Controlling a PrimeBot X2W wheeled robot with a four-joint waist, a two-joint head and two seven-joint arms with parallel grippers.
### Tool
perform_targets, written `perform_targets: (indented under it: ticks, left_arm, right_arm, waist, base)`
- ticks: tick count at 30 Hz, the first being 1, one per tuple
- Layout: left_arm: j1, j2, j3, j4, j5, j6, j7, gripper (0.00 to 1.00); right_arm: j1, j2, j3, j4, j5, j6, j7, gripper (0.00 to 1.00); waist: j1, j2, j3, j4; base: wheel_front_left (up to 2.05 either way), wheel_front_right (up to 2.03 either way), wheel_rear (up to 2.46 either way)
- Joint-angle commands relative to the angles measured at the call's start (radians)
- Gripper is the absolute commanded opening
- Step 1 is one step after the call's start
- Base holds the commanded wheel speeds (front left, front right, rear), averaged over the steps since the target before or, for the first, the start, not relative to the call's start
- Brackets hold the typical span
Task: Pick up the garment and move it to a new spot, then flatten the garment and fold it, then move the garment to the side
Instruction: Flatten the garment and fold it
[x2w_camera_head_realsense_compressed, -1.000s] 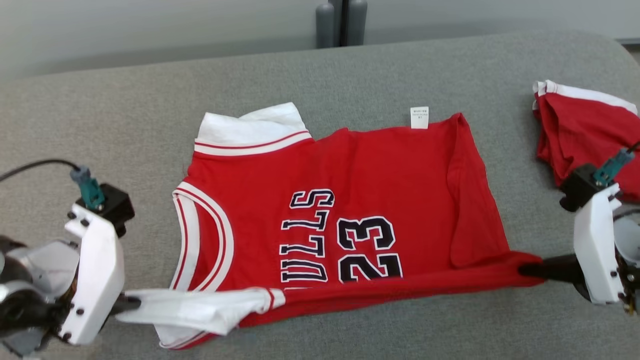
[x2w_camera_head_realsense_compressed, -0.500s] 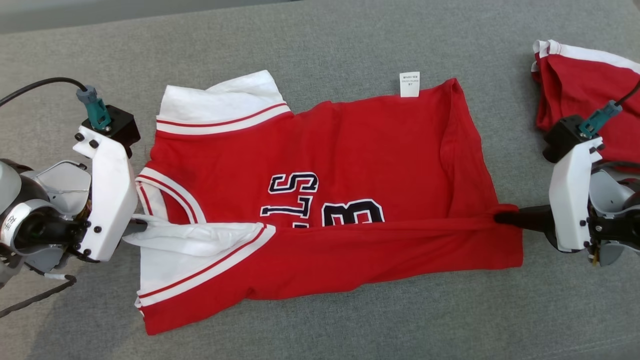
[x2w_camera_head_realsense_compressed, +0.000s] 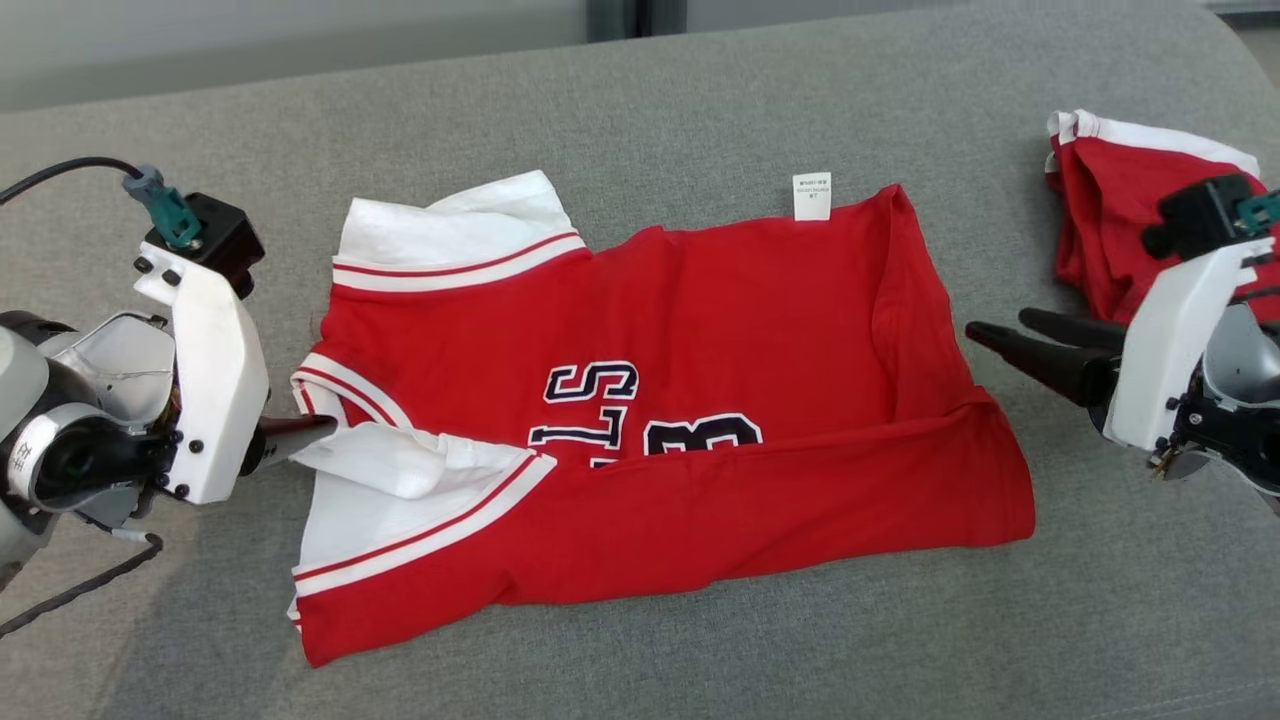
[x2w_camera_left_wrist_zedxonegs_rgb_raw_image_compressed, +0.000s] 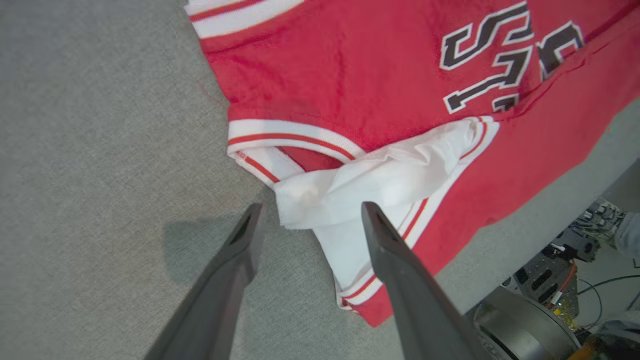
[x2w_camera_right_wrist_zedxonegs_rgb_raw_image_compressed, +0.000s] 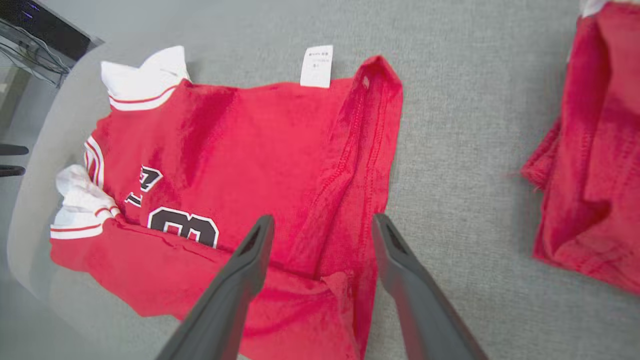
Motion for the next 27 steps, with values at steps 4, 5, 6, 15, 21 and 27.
perform_targets:
  ticks: [4, 5, 6, 15, 21, 27]
  left_arm:
    - [0.046, 0.024, 0.026, -0.013, 0.041, -0.014, -0.131, 1.00]
    - [0.063, 0.027, 0.042, -0.023, 0.046, -0.014, -0.185, 1.00]
    - [0.084, 0.029, 0.061, -0.033, 0.047, -0.011, -0.247, 1.00]
    - [0.414, 0.089, 0.213, -0.129, 0.071, 0.217, -0.834, 1.00]
    - [0.642, 0.015, 0.253, -0.181, 0.126, 0.424, -1.150, 1.00]
    - [0.821, -0.126, 0.336, -0.216, 0.172, 0.531, -1.201, 1.00]
  right_arm:
    - [0.063, -0.007, -0.054, -0.009, -0.054, 0.000, -0.185, 1.00]
    - [0.084, -0.006, -0.070, -0.007, -0.066, 0.000, -0.241, 1.00]
    - [0.107, -0.003, -0.092, -0.005, -0.082, 0.000, -0.302, 1.00]
    - [0.364, 0.059, -0.295, 0.064, -0.233, 0.000, -0.694, 1.00]
    - [0.504, 0.178, -0.478, 0.099, -0.399, 0.000, -0.720, 1.00]
    - [0.642, 0.257, -0.530, 0.107, -0.460, 0.000, -0.651, 1.00]
  waist:
    - [0.0000, 0.0000, -0.063, 0.015]
    - [0.0000, 0.0000, -0.075, 0.017]
    - [0.0000, 0.0000, -0.087, 0.020]
    - [0.0000, 0.0000, -0.145, 0.039]
    - [0.0000, 0.0000, -0.151, 0.043]
    - [0.0000, 0.0000, -0.149, 0.055]
  base:
    - [0.00, 0.00, 0.00]
    - [0.00, 0.00, 0.00]
    - [0.00, 0.00, 0.00]
    - [0.00, 0.00, 0.00]
    - [0.00, 0.00, 0.00]
    - [0.00, 0.00, 0.00]
